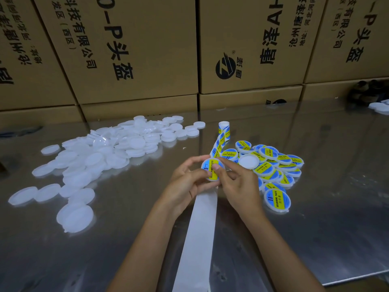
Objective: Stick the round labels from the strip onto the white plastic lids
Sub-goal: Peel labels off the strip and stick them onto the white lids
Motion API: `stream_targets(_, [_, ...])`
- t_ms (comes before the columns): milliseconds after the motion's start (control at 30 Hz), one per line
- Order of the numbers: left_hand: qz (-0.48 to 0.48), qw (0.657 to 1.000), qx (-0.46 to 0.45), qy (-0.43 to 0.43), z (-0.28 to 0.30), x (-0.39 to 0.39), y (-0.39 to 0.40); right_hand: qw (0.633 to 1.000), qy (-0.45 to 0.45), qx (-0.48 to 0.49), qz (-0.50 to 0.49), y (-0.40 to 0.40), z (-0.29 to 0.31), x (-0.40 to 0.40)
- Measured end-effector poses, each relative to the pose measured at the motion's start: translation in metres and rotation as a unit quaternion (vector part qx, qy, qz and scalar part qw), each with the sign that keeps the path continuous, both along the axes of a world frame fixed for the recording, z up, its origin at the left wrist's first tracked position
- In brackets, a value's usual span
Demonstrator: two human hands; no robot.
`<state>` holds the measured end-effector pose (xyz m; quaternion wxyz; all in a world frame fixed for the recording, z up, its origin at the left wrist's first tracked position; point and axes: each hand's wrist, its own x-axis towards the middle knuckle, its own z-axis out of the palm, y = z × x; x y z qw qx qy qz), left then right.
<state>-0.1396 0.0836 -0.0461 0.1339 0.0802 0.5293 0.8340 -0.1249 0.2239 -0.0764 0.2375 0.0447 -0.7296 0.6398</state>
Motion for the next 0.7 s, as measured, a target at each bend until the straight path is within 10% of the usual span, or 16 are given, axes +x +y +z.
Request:
stream_targets(433, [0.144, 0.989, -0.021, 0.001, -0.0066, -0.005, -0.0002, 0.996, -0.029, 0.07, 0.041, -0.0075, -0.002, -0.0008])
stream_targets(700, [0.008, 0.999, -0.017, 0.04, -0.0098, -0.0047, 0.0007, 1.0, 0.0, -0.005, 0.017, -0.001, 0.002, -0.0003])
